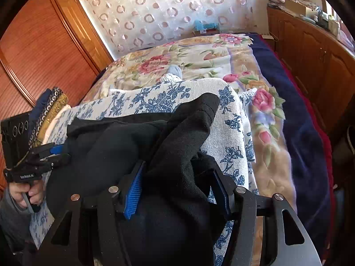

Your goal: Fold small clothes

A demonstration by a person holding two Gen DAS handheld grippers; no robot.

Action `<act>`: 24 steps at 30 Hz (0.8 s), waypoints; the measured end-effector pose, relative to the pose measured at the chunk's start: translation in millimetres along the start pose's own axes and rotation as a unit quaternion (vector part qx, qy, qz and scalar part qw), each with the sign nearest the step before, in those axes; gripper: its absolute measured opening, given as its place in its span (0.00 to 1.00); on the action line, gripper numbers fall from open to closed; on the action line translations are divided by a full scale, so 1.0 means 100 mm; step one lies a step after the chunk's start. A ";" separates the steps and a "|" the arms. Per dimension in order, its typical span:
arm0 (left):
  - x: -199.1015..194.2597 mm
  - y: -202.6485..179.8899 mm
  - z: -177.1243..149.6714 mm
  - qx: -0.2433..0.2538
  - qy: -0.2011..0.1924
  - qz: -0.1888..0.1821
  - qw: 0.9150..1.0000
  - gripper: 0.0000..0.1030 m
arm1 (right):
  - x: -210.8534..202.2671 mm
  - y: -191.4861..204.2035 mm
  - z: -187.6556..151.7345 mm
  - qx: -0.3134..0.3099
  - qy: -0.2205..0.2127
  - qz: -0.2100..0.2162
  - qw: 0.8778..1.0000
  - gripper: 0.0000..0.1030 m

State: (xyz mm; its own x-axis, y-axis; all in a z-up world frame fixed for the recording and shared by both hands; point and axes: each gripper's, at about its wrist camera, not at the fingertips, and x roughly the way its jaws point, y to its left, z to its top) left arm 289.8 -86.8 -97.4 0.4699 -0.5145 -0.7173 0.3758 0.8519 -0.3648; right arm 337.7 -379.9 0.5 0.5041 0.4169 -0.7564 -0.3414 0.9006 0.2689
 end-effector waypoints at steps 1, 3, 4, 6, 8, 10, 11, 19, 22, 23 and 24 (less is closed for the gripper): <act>0.00 0.01 0.01 -0.005 0.000 -0.006 1.000 0.40 | 0.01 0.00 0.00 -0.001 0.003 0.010 1.000 0.44; 0.01 0.01 0.00 -0.009 0.002 -0.016 1.000 0.28 | 0.02 0.01 0.00 -0.012 0.003 0.008 1.000 0.39; 0.00 -0.01 0.01 -0.007 0.001 -0.019 1.000 0.20 | 0.02 0.01 0.01 -0.014 0.005 0.014 1.000 0.33; -0.03 -0.06 0.01 0.005 -0.003 -0.013 1.000 0.16 | 0.01 0.01 0.01 -0.017 0.005 0.016 1.000 0.25; -0.10 -0.09 0.01 0.013 -0.016 -0.013 1.000 0.15 | -0.03 0.03 0.01 -0.028 -0.006 0.005 1.000 0.18; -0.21 -0.15 0.01 0.020 -0.030 -0.017 0.999 0.14 | -0.08 0.09 -0.02 -0.036 -0.022 -0.009 0.999 0.16; -0.28 -0.17 0.02 0.023 -0.039 -0.019 0.999 0.14 | -0.13 0.12 -0.02 -0.041 -0.034 -0.014 0.999 0.15; -0.92 -0.40 0.03 0.050 -0.114 -0.036 0.992 0.14 | -0.56 0.44 0.03 -0.074 -0.114 -0.023 0.990 0.13; -1.16 -0.39 0.04 0.056 -0.140 -0.030 0.988 0.14 | -0.66 0.65 0.10 -0.096 -0.135 -0.022 0.986 0.13; -1.24 -0.37 0.03 0.054 -0.148 -0.027 0.987 0.14 | -0.68 0.72 0.12 -0.102 -0.141 -0.019 0.985 0.13; -1.35 -0.35 0.02 0.053 -0.158 -0.024 0.986 0.14 | -0.69 0.79 0.15 -0.108 -0.146 -0.014 0.983 0.13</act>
State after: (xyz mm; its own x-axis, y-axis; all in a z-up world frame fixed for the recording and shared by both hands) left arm 214.9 -47.7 13.3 0.6679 -0.5733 -0.4746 0.4770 0.8193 -0.3183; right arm 287.5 -336.3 82.9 0.7112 0.4374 -0.5503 -0.4686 0.8785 0.0928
